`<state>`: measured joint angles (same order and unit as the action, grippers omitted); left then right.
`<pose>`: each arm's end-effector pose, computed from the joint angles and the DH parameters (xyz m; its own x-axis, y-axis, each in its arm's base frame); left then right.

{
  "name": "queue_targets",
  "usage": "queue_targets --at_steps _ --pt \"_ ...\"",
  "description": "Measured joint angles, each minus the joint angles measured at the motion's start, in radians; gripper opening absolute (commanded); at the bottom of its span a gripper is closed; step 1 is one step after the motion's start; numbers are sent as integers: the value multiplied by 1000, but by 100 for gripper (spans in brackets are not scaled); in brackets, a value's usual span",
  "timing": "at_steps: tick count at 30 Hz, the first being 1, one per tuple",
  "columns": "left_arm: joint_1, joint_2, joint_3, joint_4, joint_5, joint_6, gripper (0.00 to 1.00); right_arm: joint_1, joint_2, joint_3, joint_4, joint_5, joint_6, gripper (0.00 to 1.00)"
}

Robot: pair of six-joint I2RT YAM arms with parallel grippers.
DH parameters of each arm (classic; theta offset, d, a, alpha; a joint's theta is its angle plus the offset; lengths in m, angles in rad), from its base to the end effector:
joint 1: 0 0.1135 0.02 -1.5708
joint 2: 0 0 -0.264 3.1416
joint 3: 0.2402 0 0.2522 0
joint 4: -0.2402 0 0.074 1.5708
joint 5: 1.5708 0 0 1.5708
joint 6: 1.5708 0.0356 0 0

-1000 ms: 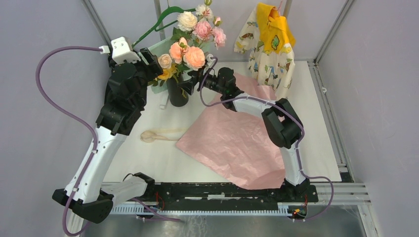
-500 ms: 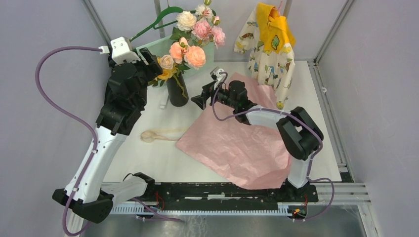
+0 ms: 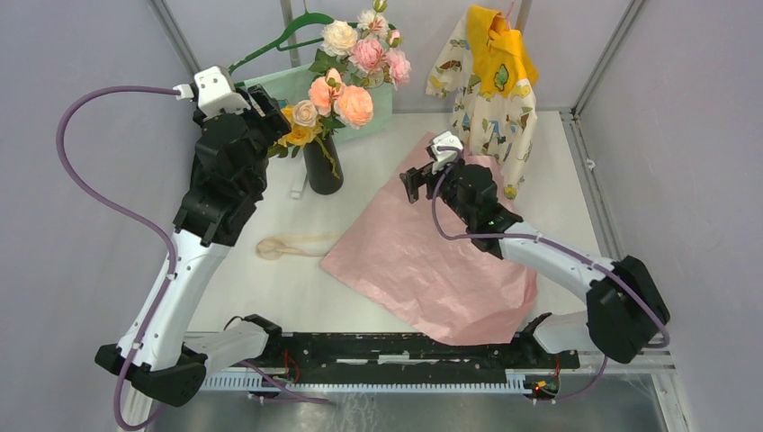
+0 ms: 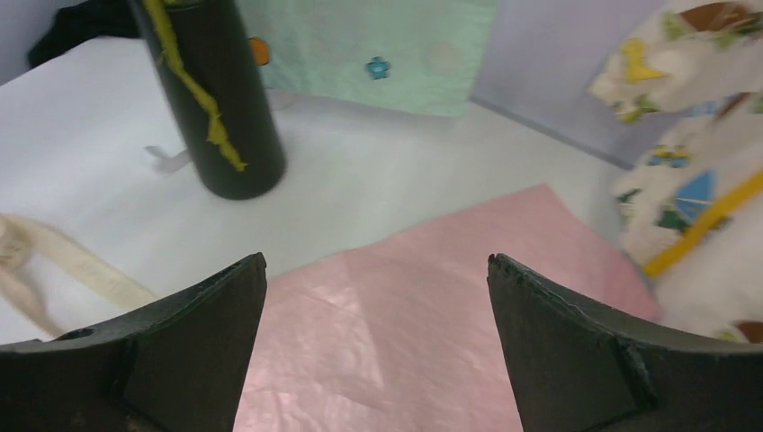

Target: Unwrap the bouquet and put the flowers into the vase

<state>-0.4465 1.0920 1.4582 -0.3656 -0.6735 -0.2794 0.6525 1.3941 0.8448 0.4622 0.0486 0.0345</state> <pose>0.1967 -0.0695 0.4916 0.0626 -0.2689 -0.9611 -0.2162 0.9365 -0.2761 0.2577 0.1947 0.2871 -0.0887 -0.0244 -0.9958 -0.5653 0.8244 0.0301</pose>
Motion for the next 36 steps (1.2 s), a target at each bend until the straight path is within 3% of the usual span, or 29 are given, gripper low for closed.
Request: queue_targets --at_steps 6,18,25,36 --pt "0 -3 0 -9 -8 0 77 0 -184 -2 -109 207 -79 98" --pt "0 -170 2 -61 -23 -3 77 0 -594 -118 -116 506 -171 98" --pt "0 -206 15 -63 -24 -4 77 0 -669 -142 -120 634 -204 98" --pt "0 -192 15 -84 -24 -27 77 0 -686 -144 -121 652 -216 98"
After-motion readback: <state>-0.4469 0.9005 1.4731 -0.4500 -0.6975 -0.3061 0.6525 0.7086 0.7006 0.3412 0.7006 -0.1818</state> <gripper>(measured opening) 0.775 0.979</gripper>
